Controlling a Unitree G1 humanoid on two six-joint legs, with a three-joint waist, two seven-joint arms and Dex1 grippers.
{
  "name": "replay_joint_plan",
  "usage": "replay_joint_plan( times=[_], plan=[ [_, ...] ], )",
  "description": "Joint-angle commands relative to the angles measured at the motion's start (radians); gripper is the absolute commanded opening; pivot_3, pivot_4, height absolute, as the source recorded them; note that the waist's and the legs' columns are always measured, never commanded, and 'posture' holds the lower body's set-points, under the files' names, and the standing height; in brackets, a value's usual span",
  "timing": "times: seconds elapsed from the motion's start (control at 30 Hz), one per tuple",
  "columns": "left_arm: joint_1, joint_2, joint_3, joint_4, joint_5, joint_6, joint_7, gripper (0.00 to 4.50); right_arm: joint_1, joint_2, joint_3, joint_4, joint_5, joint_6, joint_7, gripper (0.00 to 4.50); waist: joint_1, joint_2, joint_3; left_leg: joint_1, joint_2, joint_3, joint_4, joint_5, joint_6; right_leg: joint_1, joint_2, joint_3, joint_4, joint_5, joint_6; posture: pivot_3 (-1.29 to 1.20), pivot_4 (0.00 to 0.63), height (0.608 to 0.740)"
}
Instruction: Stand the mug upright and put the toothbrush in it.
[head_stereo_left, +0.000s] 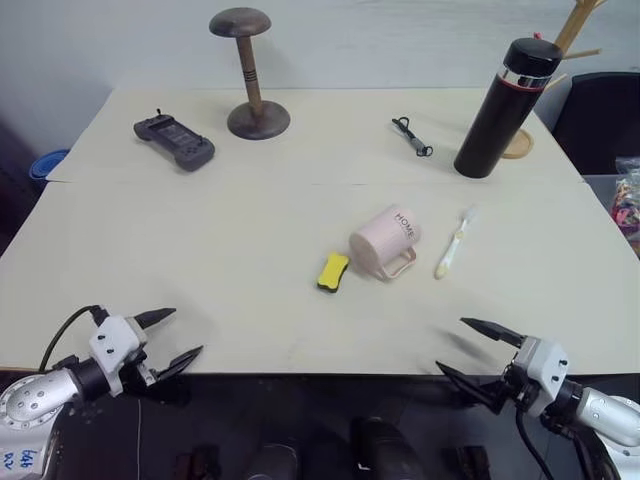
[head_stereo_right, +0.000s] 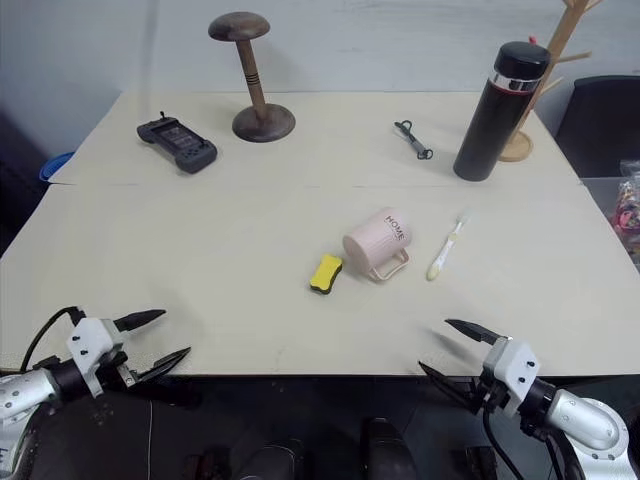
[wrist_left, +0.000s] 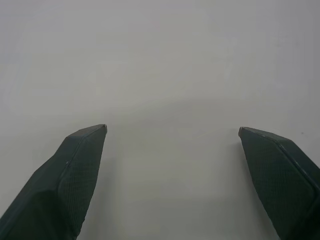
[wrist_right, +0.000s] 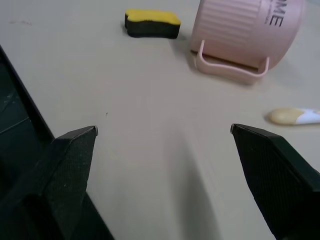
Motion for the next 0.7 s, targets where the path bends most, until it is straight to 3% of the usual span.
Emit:
replay_joint_plan(
  times=[0.03,0.7],
  plan=[
    [0.01,0.0,0.021,-0.024,-0.004,-0.014,0.009,4.5,0.001,0.006,0.002,-0.002,0.015,-0.021,0.013,4.46,0.0,0.0,0.0,0.0,0.0,0.0,0.0,0.0,0.0,0.0,0.0,0.0,0.0,0.0,0.0,0.0,0.15,0.74],
    [-0.016,-0.009,-0.007,-0.155,-0.035,0.126,0.025,4.5,-0.028,0.016,0.032,0.015,0.006,-0.091,0.021,4.46,0.0,0.001,0.001,0.0,0.0,0.0,0.0,0.0,0.0,0.0,0.0,0.0,0.0,0.0,0.0,0.0,0.15,0.74]
  ],
)
